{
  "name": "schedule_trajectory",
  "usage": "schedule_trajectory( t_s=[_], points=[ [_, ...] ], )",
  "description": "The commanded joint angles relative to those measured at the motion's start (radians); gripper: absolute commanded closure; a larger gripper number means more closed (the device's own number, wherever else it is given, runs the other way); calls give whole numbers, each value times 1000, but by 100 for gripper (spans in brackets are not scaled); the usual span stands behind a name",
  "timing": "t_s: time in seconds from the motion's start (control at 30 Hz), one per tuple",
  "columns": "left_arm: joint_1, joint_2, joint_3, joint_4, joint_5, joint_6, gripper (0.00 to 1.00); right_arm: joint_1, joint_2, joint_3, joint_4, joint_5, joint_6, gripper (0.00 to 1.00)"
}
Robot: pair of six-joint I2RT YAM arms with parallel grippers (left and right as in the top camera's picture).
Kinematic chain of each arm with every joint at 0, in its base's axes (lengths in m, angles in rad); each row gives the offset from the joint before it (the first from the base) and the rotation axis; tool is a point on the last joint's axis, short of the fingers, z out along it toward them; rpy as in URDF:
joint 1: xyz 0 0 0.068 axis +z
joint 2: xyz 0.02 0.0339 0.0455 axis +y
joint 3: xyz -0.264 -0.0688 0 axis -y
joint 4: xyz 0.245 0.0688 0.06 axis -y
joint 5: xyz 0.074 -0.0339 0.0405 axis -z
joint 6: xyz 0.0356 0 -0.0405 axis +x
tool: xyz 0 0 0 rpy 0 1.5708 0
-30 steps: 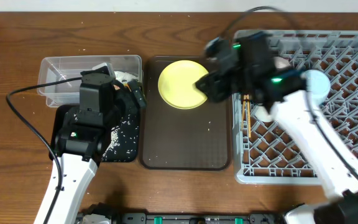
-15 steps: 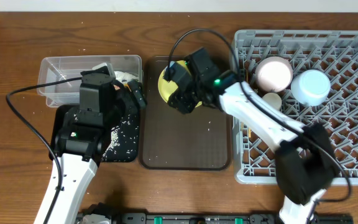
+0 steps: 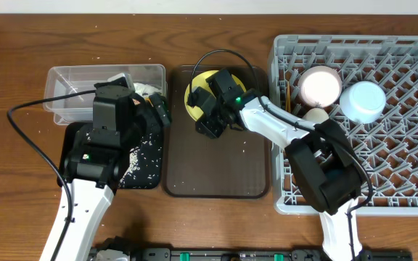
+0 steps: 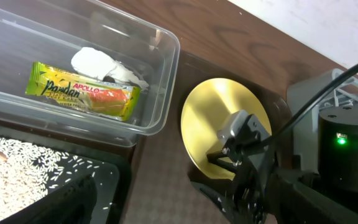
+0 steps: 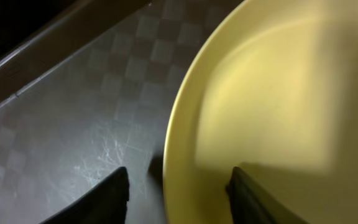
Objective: Sort waste into correct bins and load items into the dishwasher rack
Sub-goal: 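Move the right gripper to the yellow plate and grip its edge, then lift the yellow plate with the right gripper into the rack's left slot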
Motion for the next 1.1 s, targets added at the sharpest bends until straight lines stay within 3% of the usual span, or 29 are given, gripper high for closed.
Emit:
schedule_trajectory(
  t_s=[0.0, 0.1, 0.3, 0.5, 0.67, 0.73, 1.07],
  points=[
    [4, 2, 18, -2, -9, 10, 10, 17, 25, 1, -12, -1, -10, 71],
    [4, 2, 18, -2, -9, 10, 10, 17, 25, 1, -30, 0, -10, 86],
    [4, 2, 18, -2, -9, 10, 10, 17, -6, 8, -39, -8, 12, 99],
    [4, 2, 18, -2, -9, 10, 10, -3, -172, 27, 32, -188, 172, 99],
    [4, 2, 18, -2, -9, 10, 10, -66, -347, 27, 39, -193, 373, 99],
    [4, 2, 18, -2, -9, 10, 10, -105, -410, 27, 31, -204, 496, 99],
    [4, 2, 18, -2, -9, 10, 10, -372, -517, 23, -21, -421, 821, 99]
  ],
)
